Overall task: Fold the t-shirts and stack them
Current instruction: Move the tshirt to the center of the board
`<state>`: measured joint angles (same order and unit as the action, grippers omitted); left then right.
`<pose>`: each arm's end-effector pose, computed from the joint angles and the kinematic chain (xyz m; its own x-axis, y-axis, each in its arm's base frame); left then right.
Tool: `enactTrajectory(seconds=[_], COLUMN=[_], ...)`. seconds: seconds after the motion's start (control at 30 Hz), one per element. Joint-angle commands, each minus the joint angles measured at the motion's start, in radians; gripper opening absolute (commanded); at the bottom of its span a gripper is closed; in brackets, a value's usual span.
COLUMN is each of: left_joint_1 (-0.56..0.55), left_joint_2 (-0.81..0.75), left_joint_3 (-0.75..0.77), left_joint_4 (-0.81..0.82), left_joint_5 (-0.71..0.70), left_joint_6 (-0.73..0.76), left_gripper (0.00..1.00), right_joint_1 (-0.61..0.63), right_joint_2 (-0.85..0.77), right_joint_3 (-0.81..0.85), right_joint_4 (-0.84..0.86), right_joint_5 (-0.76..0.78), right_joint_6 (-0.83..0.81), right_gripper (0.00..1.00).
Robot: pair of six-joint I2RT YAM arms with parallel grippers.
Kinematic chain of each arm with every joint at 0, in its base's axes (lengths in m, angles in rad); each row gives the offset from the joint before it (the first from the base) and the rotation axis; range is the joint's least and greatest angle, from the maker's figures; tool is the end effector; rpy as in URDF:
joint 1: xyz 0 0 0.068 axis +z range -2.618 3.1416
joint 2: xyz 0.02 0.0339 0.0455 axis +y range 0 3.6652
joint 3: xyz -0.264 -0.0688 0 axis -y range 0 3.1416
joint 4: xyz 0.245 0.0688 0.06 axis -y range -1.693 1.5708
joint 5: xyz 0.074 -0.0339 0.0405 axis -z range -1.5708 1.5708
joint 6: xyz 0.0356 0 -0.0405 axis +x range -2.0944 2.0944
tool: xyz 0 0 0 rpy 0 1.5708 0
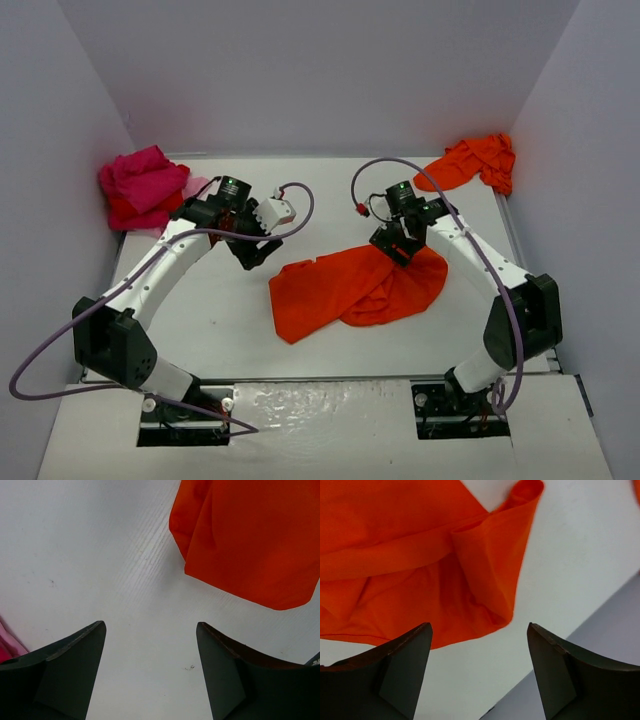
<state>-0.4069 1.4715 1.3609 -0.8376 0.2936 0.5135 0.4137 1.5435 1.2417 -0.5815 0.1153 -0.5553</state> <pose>0.2778 -0.1310 0.3210 -0.3876 0.6791 -0.6234 0.8314 0.5496 0.0817 0.3074 0.1305 0.2773 -0.4260 -0.7590 -0.4924 -0.6556 0.6340 -0.4101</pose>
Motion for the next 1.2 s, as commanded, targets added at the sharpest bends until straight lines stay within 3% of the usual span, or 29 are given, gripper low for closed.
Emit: enactTrajectory(seconds=[0.0, 0.33, 0.4, 0.47, 0.53, 0.7, 0.83, 1.17], left_joint_1=[0.004, -0.023, -0.033, -0.049, -0.072, -0.174, -0.395, -0.651], left_joint_2=[-0.003, -0.019, -0.022, -0.020, -0.022, -0.050, -0.068, 0.116], left_joint_3=[0.064, 0.045, 0.041, 0.039, 0.037, -0.007, -0.136, -0.224], left_joint_4=[-0.021, -0.083, -0.091, -0.108, -0.123, -0.126, -0.040, 0.056], left_joint_5=[0.054, 0.065, 0.060, 0.057, 0.053, 0.093, -0.135, -0.278], left_joint_6=[-0.007, 0.062, 0.072, 0.082, 0.088, 0.100, 0.104, 0.129], left_gripper=[0.70, 0.70, 0.70, 0.70, 0.70, 0.70, 0.70, 0.70], right_joint_1=[0.008, 0.010, 0.010, 0.009, 0.008, 0.003, -0.009, -0.016], right_joint_2=[0.105, 0.258, 0.287, 0.321, 0.348, 0.320, 0.306, 0.357], right_joint_3=[0.010, 0.032, 0.040, 0.057, 0.076, 0.118, 0.171, 0.206], right_joint_4=[0.013, 0.053, 0.068, 0.076, 0.080, 0.083, 0.086, 0.081], right_joint_5=[-0.068, -0.047, -0.014, 0.021, 0.052, 0.091, 0.138, 0.210], right_joint_6=[0.021, 0.029, 0.042, 0.052, 0.065, 0.071, 0.106, 0.144], right_gripper=[0.72, 0.69, 0.50, 0.16, 0.00, 0.00, 0.00, 0.00])
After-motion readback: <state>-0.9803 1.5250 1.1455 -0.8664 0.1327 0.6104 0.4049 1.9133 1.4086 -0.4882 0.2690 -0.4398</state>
